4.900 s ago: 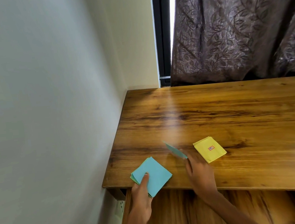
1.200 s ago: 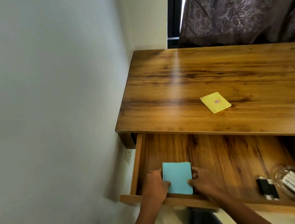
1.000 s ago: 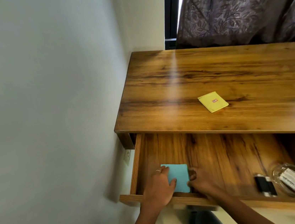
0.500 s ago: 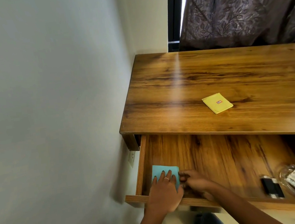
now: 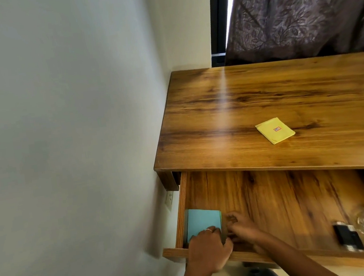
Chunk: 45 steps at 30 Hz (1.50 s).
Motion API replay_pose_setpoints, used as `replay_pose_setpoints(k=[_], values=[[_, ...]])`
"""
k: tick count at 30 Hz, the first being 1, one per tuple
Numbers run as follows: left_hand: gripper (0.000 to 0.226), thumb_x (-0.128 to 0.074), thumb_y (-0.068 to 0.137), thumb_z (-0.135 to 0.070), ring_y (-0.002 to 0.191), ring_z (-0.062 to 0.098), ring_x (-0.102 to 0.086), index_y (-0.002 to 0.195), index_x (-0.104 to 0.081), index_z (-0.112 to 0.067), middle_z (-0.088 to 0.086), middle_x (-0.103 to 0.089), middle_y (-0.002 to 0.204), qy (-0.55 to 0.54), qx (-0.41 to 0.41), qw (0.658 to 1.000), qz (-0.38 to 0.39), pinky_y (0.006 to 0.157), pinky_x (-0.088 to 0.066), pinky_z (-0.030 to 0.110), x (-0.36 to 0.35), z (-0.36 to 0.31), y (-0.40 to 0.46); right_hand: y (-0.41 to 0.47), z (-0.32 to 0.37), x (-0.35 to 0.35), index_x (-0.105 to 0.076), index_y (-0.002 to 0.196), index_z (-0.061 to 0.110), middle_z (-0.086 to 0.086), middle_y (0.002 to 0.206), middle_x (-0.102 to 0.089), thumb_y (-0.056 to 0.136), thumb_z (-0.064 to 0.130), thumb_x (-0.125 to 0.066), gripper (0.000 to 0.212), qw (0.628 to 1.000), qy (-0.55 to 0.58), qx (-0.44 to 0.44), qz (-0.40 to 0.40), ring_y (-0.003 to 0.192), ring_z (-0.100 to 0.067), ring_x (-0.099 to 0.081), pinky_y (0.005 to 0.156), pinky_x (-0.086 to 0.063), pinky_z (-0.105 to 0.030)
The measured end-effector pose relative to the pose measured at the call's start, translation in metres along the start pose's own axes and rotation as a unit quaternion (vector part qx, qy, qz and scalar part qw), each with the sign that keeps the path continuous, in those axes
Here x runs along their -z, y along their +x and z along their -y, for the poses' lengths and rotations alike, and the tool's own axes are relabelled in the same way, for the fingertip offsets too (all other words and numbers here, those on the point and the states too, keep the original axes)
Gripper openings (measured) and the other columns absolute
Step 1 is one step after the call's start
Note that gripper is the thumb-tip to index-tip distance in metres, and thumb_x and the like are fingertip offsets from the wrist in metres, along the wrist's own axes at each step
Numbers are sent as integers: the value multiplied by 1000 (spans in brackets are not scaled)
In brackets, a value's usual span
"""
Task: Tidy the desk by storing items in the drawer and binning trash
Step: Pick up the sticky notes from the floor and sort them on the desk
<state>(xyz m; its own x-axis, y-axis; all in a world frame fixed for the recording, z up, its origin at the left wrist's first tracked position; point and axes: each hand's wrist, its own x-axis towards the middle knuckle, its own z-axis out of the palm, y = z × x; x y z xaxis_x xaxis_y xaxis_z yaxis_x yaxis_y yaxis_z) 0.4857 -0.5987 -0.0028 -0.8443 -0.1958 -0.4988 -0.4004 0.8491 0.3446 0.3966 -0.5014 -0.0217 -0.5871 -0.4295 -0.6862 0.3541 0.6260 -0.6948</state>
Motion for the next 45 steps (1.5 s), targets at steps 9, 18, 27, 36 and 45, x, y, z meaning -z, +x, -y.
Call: replay_pose_setpoints(k=[9,18,27,36,45], values=[[43,-46,96,-39,111,-5,-47,137,-33,-40,-17,-49,133,-278,-49,946,-158,83,-35,9,19,-41,30,-14,42,84,-61,102,21,7,98,-62,91,7,-51,20,955,-20,191,-226,93,-6,-57,70,-42,-13],[46,-48,95,-33,123,4,-36,140,-37,-28,-8,-45,135,-231,-125,933,-245,99,-32,17,74,-129,98,46,82,211,-56,122,14,-10,131,-50,85,12,-61,37,899,-102,151,-398,123,-27,-42,101,-37,-40],[71,-48,93,-40,143,21,-9,151,-11,-19,-1,-16,156,-143,-58,978,-139,115,-17,37,87,-174,166,87,90,247,-44,132,15,-10,128,-55,79,25,-72,61,928,-135,105,-330,124,-29,-43,98,-40,-44],[77,-48,92,-43,145,19,-2,151,-4,-21,-6,-4,158,-115,-58,980,-149,117,-11,38,77,-176,172,87,97,256,-60,115,11,-8,116,-66,76,16,-75,43,963,-45,72,-256,105,-25,-61,90,-51,-46],[54,-58,92,-18,120,-1,-44,135,-29,-32,-21,-46,127,-513,-70,833,-194,94,-40,13,86,-175,166,56,93,235,-54,99,15,-3,102,-62,85,6,-65,20,959,108,157,-208,96,-18,-58,75,-52,-29]])
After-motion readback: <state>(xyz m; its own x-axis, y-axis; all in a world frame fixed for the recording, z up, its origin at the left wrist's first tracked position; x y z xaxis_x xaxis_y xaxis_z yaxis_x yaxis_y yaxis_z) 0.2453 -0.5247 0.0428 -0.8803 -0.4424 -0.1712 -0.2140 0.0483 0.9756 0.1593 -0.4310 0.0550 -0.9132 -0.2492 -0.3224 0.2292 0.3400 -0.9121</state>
